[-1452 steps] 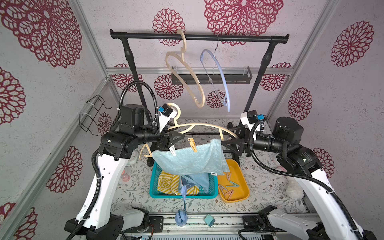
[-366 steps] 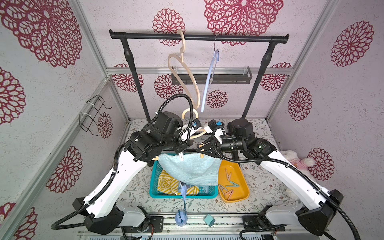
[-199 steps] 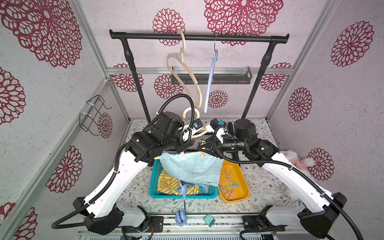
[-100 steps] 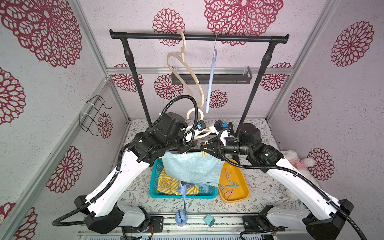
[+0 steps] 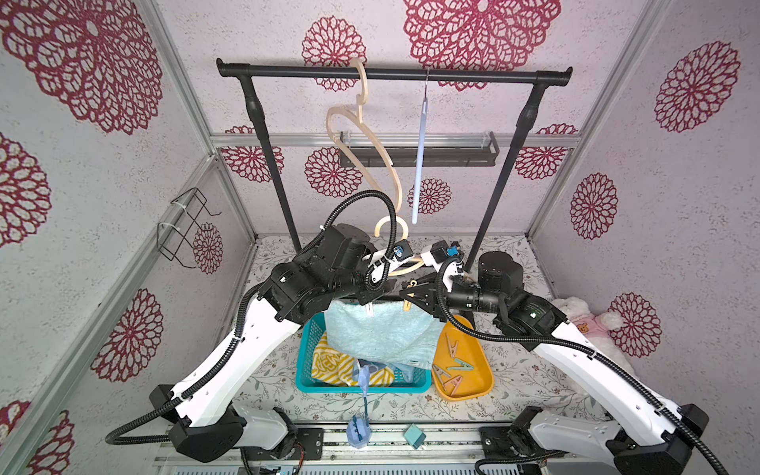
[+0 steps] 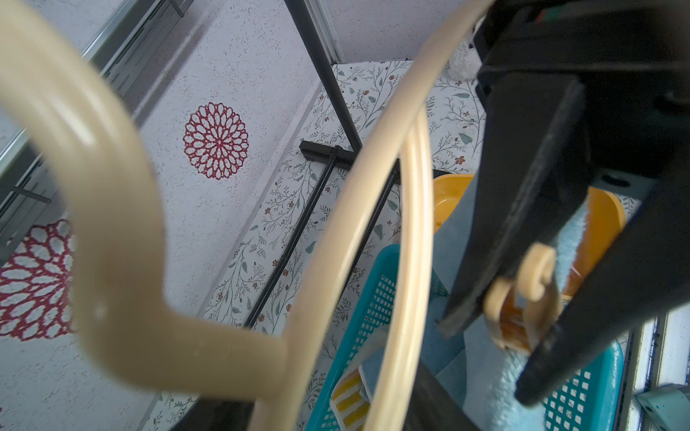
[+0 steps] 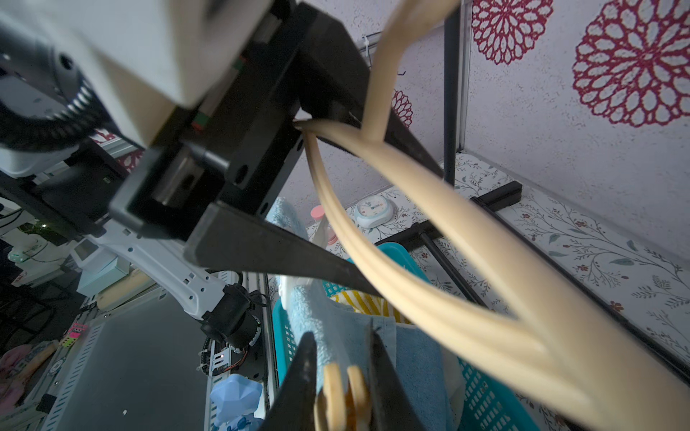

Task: Remove the clothespins securing towels to the hanger
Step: Remove the clothespin from the hanger.

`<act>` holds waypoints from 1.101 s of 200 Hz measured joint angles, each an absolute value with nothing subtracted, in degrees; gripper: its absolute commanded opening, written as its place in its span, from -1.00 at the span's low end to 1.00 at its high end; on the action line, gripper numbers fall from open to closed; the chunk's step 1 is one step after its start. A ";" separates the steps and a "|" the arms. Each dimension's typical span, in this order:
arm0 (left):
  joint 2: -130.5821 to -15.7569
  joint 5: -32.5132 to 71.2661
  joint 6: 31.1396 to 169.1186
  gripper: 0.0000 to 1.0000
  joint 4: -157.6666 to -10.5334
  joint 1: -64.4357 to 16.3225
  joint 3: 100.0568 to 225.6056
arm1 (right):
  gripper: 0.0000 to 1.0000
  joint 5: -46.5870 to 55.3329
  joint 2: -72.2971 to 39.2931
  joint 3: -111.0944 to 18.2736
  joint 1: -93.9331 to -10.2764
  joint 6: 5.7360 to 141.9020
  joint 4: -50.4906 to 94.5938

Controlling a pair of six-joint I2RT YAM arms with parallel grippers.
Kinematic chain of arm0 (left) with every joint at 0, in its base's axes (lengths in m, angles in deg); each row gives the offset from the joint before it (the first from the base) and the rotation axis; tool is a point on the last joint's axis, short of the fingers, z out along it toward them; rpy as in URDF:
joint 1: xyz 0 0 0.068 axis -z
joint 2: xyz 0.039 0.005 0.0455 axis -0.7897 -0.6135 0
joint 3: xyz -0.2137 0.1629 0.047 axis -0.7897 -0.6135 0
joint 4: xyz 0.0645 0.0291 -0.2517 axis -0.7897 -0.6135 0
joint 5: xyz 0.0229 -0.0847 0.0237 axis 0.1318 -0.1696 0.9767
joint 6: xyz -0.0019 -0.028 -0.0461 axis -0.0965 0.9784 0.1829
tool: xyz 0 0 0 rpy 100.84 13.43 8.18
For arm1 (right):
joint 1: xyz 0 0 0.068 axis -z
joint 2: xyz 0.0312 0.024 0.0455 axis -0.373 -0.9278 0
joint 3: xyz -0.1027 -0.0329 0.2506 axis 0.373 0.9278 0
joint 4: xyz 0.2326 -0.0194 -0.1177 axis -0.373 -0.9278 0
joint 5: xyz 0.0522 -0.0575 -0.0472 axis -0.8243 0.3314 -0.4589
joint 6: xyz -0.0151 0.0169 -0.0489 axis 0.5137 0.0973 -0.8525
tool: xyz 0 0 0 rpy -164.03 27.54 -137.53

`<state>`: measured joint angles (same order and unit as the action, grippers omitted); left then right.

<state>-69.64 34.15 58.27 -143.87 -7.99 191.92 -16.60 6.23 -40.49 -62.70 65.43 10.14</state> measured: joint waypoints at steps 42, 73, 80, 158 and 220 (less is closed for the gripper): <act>-69.77 34.59 58.27 -1.00 -143.77 -7.93 191.92 | -1.00 -16.34 6.30 -40.49 -62.72 66.06 10.45; -70.10 35.27 58.31 -1.00 -143.87 -7.93 191.98 | -1.00 -16.32 6.30 -40.49 -62.72 67.02 10.55; -70.29 35.49 58.33 -1.00 -144.03 -7.93 192.14 | -1.00 -16.29 6.30 -40.49 -62.72 67.20 10.53; -73.20 36.05 61.50 -1.00 -147.48 -8.41 198.30 | -1.00 -18.37 6.28 -43.39 -62.72 67.57 8.24; -76.37 37.15 65.63 -1.00 -156.18 -11.43 201.99 | -1.00 -19.53 8.07 -46.19 -62.35 62.96 10.01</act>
